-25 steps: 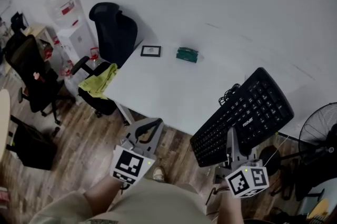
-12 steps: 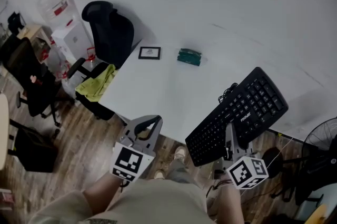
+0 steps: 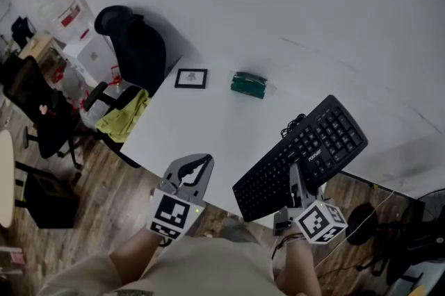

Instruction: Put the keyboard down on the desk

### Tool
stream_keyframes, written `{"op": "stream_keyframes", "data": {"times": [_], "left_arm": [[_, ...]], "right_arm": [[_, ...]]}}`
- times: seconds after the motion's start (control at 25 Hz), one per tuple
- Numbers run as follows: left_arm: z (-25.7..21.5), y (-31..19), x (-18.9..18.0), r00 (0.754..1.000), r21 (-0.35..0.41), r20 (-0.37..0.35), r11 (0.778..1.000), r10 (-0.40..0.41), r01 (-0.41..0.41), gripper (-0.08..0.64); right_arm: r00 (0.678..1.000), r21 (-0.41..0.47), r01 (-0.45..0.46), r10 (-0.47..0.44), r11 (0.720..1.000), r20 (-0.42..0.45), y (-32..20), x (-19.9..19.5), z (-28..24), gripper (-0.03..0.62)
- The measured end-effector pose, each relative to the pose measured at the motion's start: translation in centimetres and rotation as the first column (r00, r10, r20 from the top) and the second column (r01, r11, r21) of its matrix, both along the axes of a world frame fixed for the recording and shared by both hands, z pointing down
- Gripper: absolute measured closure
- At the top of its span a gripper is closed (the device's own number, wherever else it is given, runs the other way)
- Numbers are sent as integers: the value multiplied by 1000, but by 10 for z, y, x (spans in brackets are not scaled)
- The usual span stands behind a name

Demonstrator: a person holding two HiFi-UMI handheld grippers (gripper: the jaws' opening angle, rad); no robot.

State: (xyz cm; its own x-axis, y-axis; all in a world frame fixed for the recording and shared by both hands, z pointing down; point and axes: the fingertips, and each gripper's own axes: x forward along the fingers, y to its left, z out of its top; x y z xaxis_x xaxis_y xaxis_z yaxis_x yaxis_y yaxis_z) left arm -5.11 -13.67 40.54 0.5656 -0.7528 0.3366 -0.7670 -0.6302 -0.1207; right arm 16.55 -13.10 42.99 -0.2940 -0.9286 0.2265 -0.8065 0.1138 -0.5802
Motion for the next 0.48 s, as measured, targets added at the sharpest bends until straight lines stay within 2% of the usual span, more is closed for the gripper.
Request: {"op": "stream_keyframes", "data": {"times": [0.24, 0.48], "left_arm": [[20, -49, 24, 999, -40, 34, 999, -9, 10, 535], [36, -83, 43, 997, -66, 71, 997, -22, 27, 535]], "right_arm": [[991, -91, -43, 55, 995, 124, -56, 22, 40, 503], [968, -202, -61, 107, 977, 225, -96, 35, 90, 502]]}}
